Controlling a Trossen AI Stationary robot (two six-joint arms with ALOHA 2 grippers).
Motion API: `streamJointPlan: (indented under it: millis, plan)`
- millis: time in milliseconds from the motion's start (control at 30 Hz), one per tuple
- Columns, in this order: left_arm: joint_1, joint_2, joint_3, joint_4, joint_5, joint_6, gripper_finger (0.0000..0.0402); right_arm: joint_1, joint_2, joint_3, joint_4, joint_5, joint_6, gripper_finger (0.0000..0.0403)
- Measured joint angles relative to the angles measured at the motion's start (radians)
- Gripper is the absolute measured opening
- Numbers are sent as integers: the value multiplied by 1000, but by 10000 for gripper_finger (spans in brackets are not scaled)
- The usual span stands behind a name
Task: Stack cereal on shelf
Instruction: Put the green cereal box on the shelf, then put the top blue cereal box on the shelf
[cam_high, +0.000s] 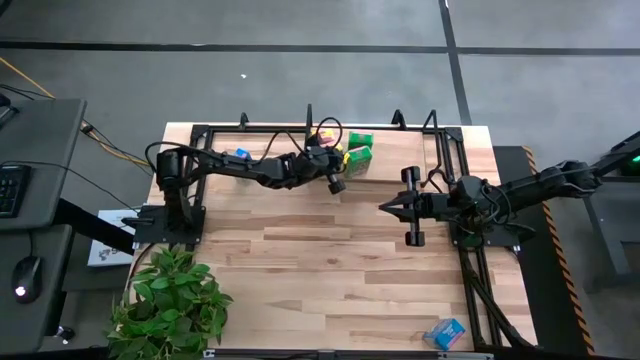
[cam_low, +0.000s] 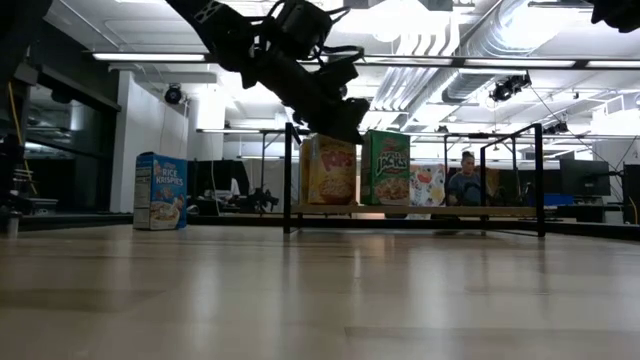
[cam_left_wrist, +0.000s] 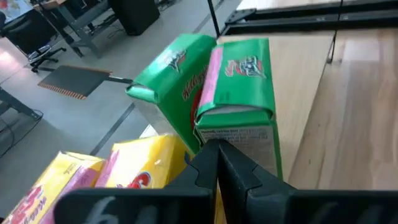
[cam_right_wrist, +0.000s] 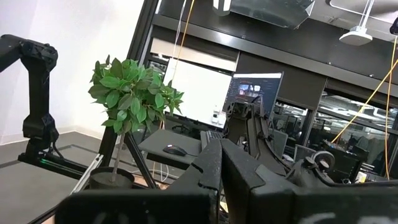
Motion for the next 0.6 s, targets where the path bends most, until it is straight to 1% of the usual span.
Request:
streamJointPlan:
  millis: [67,167,333,400,500,600]
  plan:
    - [0,0,0,2,13,-8,0,0,0,0,0,0,0,0]
    - [-2,0,0,2,5,2,0,0,0,0,-1,0,0,0]
    - [-16,-15,0,4,-70,21,0,0,0,0,-12,14,0,0]
    - [-26,-34,0,-1,-83,40,0,0,0,0,-19,63,0,0]
    - [-55,-78,0,-32,-101,48,0,-3,1,0,-53,182,0,0]
    - [-96,-153,-1,-113,-111,55,0,-22,15,0,-94,296,33,0]
